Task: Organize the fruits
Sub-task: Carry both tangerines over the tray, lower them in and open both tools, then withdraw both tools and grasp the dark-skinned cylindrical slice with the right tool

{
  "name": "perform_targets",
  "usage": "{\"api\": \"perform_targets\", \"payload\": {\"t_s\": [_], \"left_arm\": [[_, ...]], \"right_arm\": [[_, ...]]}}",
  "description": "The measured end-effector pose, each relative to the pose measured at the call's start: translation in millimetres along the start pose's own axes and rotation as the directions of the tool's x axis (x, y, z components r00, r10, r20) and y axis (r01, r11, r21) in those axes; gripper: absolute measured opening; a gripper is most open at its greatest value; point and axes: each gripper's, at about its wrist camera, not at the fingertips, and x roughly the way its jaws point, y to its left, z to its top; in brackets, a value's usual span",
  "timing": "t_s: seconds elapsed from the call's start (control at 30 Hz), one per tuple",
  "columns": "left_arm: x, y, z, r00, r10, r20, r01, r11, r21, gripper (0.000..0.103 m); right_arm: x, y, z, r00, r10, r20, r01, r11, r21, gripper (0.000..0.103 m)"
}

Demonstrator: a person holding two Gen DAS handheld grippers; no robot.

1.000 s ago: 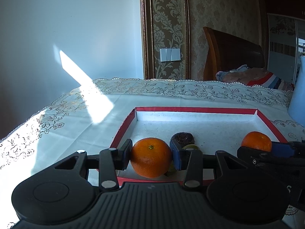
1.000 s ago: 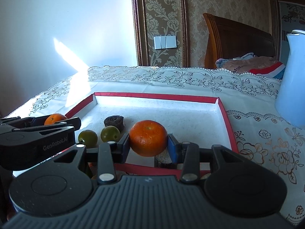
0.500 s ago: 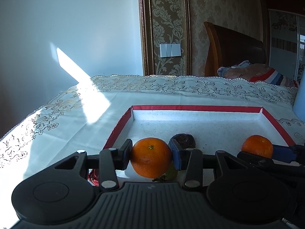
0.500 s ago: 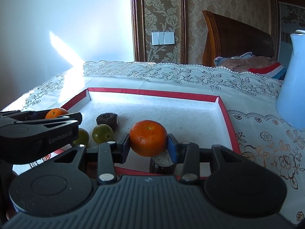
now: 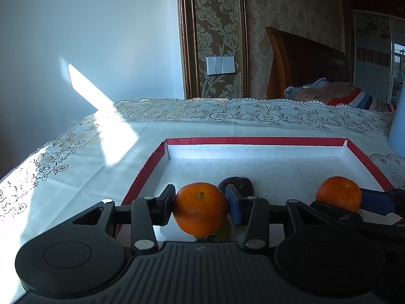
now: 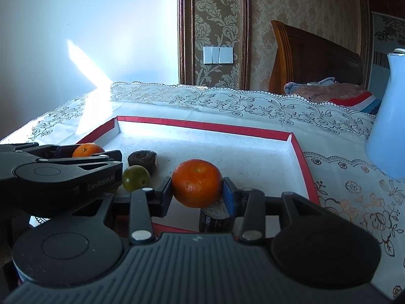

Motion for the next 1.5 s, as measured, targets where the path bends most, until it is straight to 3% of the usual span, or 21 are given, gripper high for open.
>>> {"api": "perform_targets", "payload": {"t_s": [0.43,0.6,0.93,1.1,1.5], "left_arm": [[0,2,0,1.0,-0.004,-0.004,0.004,1.0,-0.014,0.043],[-2,3,1,1.0,0.0,0.005,0.0,1.0,-0.021,0.051],[-2,5,1,1.0,0.012,0.008,-0.012,1.0,-0.023,0.052],[-1,10,3,1.0,0.017,0.005,-0.016,0.999,-0.051,0.052],[-35,38,-2,0.999,-0.007,0.043,0.01,0.998,-0.064,0.052]], "right_arm": [[-2,-3,0,0.999,0.038,0.005,-0.038,0.999,0.019,0.041],[-4,-3,0,0.999,0.051,0.013,-0.051,0.998,0.033,0.042],[-4,-4,0,0.998,0.062,0.01,-0.062,0.997,0.034,0.041],[-8,-6,1,0.998,0.046,0.039,-0.048,0.998,0.047,0.059],[-49,-33,0,0.99,0.036,0.138,-0.053,0.991,0.125,0.06]]}}
